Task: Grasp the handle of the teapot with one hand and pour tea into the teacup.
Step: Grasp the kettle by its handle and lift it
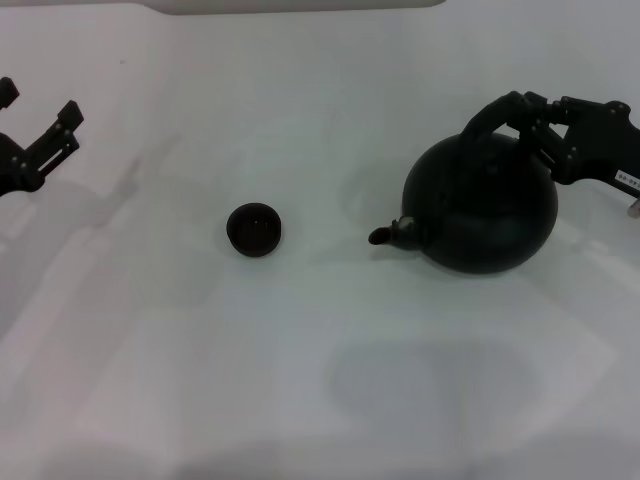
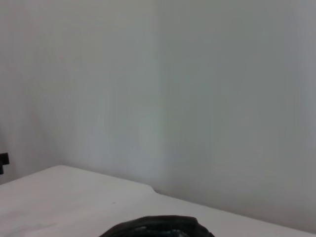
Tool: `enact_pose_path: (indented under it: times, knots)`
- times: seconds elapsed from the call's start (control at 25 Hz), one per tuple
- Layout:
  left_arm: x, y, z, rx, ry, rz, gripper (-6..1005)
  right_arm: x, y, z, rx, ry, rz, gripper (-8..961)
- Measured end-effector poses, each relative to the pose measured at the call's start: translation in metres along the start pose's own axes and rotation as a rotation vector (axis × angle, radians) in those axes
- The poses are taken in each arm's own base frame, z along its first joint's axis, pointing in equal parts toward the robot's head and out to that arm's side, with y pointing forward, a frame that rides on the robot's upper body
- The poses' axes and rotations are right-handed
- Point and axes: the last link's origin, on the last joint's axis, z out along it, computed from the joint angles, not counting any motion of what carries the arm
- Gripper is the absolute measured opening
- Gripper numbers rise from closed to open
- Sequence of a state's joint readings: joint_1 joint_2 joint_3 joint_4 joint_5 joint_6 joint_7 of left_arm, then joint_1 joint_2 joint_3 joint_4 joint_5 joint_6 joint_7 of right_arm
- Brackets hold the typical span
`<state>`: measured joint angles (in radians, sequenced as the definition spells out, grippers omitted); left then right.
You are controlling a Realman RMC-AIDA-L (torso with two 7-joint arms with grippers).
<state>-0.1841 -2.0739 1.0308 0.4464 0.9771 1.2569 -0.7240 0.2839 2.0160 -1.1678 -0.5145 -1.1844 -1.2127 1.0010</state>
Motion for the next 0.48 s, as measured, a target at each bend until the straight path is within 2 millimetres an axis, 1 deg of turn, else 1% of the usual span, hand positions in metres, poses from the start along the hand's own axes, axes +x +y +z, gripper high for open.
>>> enact_pose_path:
  times: [0.28,0.48]
  knots:
    - [-0.0001,-0.0001,0.0000,0.000,-0.001,0.000,836,-0.0088,-0.0050,0.0051,0.014,-0.032,-0.040,181]
    - [-0.0004,0.0000,-0.0002,0.001,-0.001,-0.001,836,-0.0102,-0.0071,0.0079,0.021,-0.030,-0.051,179]
